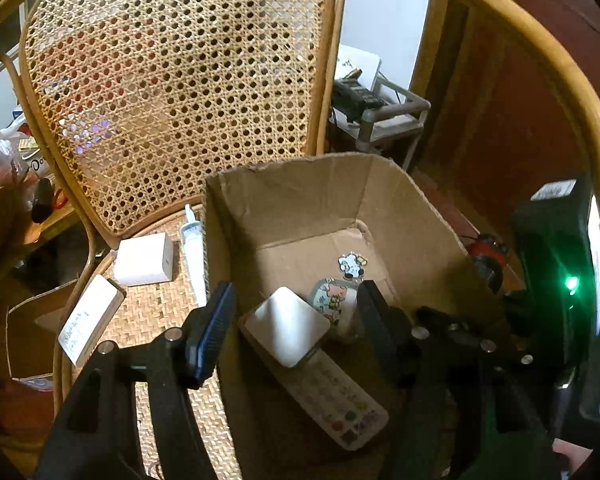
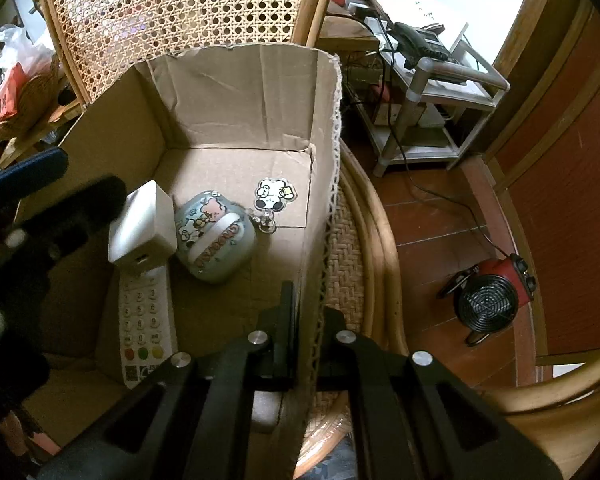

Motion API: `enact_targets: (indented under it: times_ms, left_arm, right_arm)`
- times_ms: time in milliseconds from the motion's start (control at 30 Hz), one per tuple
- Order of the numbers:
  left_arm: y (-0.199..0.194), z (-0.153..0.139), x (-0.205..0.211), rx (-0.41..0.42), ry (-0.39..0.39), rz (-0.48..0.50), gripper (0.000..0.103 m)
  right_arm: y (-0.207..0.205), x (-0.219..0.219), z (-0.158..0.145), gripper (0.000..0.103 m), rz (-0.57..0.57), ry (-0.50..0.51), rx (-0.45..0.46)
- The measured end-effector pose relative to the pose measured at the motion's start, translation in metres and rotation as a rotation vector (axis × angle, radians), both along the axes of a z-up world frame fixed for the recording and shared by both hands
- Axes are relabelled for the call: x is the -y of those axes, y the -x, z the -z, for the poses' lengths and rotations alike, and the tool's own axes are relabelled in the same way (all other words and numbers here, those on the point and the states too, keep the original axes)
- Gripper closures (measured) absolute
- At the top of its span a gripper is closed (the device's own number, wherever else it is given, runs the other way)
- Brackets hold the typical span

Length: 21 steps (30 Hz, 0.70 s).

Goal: Organize rigid objects
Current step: 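Carry the white square adapter into the box and release it on the remote, then grasp the white Midea remote with the left tool and lift it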

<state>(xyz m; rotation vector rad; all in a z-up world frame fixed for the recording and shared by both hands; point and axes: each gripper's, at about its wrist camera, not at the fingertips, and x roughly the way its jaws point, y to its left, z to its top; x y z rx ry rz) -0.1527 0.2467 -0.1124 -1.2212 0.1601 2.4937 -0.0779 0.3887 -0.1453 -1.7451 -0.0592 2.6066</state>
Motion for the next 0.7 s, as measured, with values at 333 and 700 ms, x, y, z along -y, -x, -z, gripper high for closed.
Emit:
enact_targets:
  times_ms: [333,700]
  left_arm:
    - [0.009,-0.019,0.05,-0.069,0.006,-0.077,0.029]
    - [0.053,0.041,0.157,0.044,0.104,-0.213,0.02]
  right_arm:
    - [0.001,0.001,0.0,0.096,0.001,0.0,0.0]
    - [0.001,0.001,0.0,0.096,0.002,0.002,0.0]
